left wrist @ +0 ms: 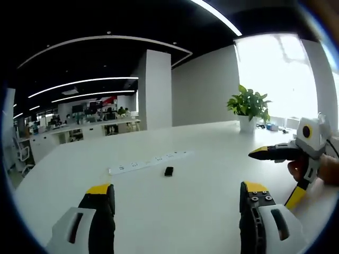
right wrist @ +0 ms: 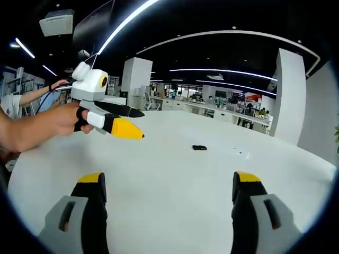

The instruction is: Snap the two parts of the plastic buckle together until the buckle closes and remains connected.

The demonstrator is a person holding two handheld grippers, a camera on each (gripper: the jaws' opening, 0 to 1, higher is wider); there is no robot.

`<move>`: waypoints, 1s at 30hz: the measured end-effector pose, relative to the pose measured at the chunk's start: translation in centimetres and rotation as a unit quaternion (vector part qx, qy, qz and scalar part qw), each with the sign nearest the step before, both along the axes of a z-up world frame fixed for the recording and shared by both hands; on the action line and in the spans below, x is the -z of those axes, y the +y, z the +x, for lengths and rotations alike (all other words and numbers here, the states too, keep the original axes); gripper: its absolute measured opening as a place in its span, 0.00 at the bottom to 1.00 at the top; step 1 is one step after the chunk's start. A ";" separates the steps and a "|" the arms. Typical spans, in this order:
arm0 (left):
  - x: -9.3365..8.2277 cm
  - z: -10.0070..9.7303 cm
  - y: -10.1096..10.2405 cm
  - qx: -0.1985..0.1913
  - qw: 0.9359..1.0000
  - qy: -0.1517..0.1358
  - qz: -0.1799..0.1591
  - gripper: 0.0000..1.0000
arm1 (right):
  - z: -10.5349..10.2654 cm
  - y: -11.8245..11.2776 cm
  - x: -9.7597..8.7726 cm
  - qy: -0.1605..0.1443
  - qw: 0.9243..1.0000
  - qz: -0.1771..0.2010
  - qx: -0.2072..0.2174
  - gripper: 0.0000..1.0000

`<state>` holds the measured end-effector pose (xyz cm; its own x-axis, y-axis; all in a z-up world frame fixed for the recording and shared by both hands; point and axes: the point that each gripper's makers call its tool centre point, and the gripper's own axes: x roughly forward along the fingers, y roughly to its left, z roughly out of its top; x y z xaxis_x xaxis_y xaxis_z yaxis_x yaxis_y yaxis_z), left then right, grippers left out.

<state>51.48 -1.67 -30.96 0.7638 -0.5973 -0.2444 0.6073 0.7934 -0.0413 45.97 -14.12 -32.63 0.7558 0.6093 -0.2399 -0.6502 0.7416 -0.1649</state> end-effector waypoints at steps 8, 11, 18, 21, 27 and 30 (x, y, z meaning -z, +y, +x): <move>-0.6 -1.7 2.1 0.003 1.000 -0.012 0.001 0.99 | -0.7 0.7 -1.2 -0.003 0.999 0.032 -0.006 1.00; -0.7 -2.3 2.5 0.004 1.000 -0.014 -0.002 0.99 | -0.9 0.9 -1.2 0.007 0.999 0.041 -0.011 1.00; 0.0 -3.4 3.6 0.008 1.000 -0.011 -0.001 0.99 | -1.0 0.9 -1.2 0.011 0.999 0.050 -0.010 1.00; 0.1 -3.7 4.1 0.004 1.000 -0.011 -0.002 0.99 | -1.0 0.9 -1.2 0.011 0.999 0.049 -0.010 1.00; 1.3 -3.4 3.4 0.013 1.000 -0.005 0.002 0.99 | -1.0 0.7 -1.2 0.008 0.999 0.044 -0.008 1.00; 2.8 -3.3 3.0 0.021 1.000 0.013 0.011 0.99 | -1.4 0.6 -1.4 0.007 0.999 0.048 -0.004 1.00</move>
